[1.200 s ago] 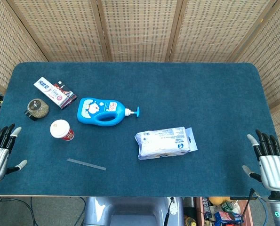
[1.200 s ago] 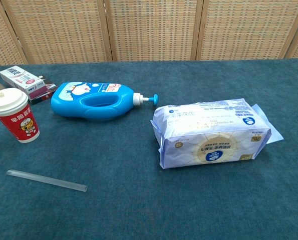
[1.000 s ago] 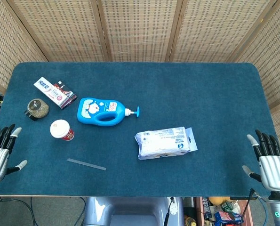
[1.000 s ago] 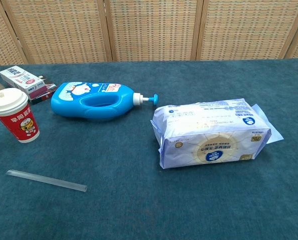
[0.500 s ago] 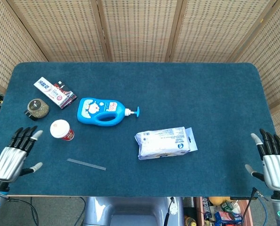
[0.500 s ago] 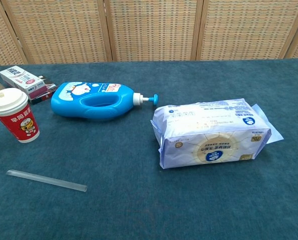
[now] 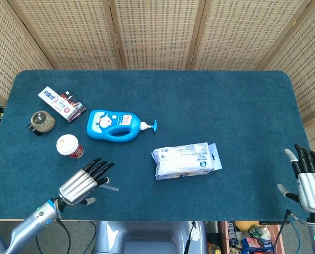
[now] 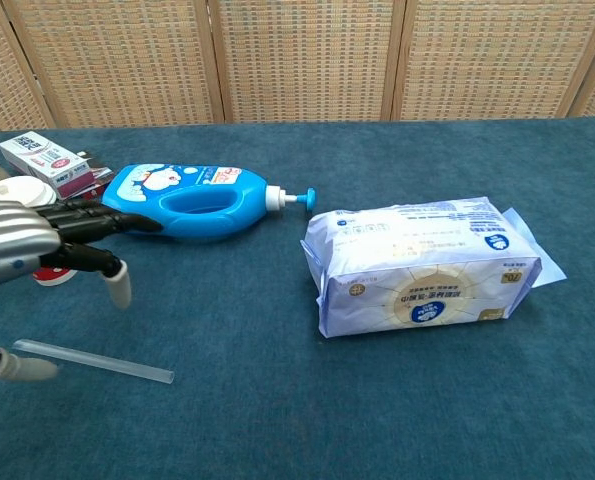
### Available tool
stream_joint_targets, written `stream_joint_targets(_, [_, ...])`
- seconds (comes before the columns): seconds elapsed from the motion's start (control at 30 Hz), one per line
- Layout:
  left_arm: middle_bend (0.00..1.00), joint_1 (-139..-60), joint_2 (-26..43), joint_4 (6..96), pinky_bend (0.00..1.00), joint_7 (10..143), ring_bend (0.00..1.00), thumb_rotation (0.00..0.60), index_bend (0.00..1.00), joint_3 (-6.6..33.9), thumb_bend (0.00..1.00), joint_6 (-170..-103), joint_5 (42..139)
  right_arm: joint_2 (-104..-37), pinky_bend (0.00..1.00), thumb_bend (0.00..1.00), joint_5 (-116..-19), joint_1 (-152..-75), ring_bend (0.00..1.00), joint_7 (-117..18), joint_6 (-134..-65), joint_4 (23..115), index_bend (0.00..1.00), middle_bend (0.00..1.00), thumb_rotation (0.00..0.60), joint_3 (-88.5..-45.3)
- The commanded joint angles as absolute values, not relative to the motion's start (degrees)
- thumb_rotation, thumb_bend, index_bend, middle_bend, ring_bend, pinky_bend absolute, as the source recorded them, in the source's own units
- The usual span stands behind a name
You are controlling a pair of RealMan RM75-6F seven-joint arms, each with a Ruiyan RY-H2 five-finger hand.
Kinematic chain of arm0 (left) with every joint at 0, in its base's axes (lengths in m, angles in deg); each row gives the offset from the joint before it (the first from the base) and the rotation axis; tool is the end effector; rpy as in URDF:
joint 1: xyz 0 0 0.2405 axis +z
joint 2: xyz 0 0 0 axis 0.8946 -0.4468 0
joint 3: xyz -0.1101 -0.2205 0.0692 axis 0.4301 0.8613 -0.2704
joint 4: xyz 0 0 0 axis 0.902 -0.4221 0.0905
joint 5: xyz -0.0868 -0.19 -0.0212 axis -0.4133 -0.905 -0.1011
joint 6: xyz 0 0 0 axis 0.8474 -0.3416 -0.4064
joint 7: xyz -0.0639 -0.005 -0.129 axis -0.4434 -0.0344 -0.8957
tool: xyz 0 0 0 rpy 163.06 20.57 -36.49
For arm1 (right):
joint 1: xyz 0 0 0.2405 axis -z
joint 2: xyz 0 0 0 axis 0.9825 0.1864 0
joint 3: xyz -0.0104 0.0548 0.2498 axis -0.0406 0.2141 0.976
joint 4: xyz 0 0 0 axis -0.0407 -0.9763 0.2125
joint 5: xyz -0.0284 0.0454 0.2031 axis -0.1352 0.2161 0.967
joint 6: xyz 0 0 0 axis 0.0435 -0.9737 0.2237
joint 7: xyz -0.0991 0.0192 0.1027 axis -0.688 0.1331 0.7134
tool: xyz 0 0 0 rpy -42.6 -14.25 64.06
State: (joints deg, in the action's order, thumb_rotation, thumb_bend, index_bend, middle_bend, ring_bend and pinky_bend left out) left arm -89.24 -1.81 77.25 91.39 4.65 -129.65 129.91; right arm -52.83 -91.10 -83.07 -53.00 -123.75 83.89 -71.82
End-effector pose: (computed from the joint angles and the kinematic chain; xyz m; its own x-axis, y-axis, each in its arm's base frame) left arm -0.1892 0.2198 0.0284 0.6299 0.2219 0.7443 0.6540 -0.6685 -0.3542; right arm -0.3156 -0.1844 0.1695 0.4531 0.0865 0.8872 -0.8909 0.0095 0.4541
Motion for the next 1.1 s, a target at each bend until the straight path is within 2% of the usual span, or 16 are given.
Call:
stream_joint_targets(0.03, [0.00, -90.84, 2.49, 75.82, 0.00, 93.88, 0.00, 0.600, 0.40, 5.55, 0.24, -126.53, 125.92, -52.82, 0.00, 0.00, -90.98, -83.14, 0.00, -52.83, -123.53, 83.76, 0.00, 0.00, 0.600, -71.81])
stream_joint_targets(0.2, [0.00, -91.71, 5.82, 73.00, 0.00, 94.85, 0.00, 0.600, 0.41, 6.34, 0.29, -125.16, 122.74, -52.79, 0.00, 0.00, -90.61, -83.31, 0.00, -52.42, -123.07, 83.56, 0.00, 0.00, 0.600, -71.70])
stream_joint_targets(0.47, [0.00, -92.49, 8.77, 69.29, 0.00, 94.73, 0.00, 0.600, 0.41, 6.48, 0.29, -124.18, 118.93, -52.68, 0.00, 0.00, -90.08, -83.56, 0.00, -51.92, -122.20, 83.34, 0.00, 0.00, 0.600, -71.67])
stream_joint_targets(1.1, [0.00, -93.59, 13.27, 65.17, 0.00, 94.91, 0.00, 0.600, 0.45, 4.65, 0.32, -125.29, 116.84, -52.30, 0.00, 0.00, -89.56, -83.80, 0.00, -51.12, -121.22, 83.30, 0.00, 0.00, 0.600, -71.77])
